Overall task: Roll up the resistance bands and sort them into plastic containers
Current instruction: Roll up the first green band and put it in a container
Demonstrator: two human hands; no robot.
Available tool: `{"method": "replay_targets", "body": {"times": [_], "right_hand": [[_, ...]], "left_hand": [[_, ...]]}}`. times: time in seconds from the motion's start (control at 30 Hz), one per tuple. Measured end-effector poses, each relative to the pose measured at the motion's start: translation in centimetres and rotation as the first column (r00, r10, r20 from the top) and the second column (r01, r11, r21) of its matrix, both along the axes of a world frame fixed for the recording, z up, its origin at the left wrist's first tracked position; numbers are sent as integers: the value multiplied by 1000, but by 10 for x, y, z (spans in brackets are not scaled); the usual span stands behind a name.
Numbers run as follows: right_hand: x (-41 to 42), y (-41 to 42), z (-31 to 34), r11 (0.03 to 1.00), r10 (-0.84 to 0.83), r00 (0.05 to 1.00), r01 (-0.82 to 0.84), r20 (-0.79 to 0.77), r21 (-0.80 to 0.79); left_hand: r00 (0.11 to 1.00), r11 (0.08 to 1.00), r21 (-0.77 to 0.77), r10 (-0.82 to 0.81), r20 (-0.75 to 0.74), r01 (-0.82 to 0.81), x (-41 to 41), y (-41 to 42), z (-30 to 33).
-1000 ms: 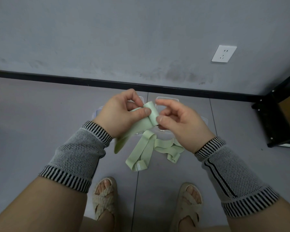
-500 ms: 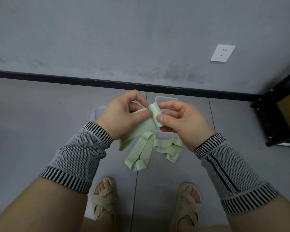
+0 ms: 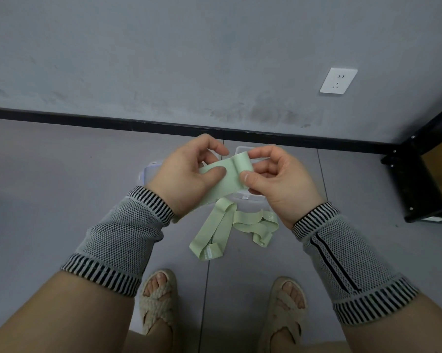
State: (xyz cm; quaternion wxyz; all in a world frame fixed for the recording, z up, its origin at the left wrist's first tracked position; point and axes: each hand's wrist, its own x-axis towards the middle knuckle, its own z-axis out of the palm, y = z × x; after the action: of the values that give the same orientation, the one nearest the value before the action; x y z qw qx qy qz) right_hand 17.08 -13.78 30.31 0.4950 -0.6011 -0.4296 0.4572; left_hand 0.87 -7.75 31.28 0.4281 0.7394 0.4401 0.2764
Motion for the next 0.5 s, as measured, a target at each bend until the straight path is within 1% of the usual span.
{"method": "replay_targets", "body": {"times": [0.13, 0.33, 0.43, 0.5], "right_hand": [[-6, 1, -2, 1000, -20, 995, 19, 101, 8], [-16, 0, -4, 997, -67, 966, 55, 251, 57], [-17, -1, -3, 994, -64, 950, 33, 305, 104], [-13, -2, -1, 994, 12, 954, -44, 301, 100]], "left_hand": [[999, 998, 53, 40, -16, -40, 4, -1, 0], [995, 995, 20, 103, -18, -102, 13, -4, -1], [993, 992, -47, 116, 21, -115, 13, -3, 1], [991, 988, -107, 119, 65, -112, 8, -2, 4]]}}
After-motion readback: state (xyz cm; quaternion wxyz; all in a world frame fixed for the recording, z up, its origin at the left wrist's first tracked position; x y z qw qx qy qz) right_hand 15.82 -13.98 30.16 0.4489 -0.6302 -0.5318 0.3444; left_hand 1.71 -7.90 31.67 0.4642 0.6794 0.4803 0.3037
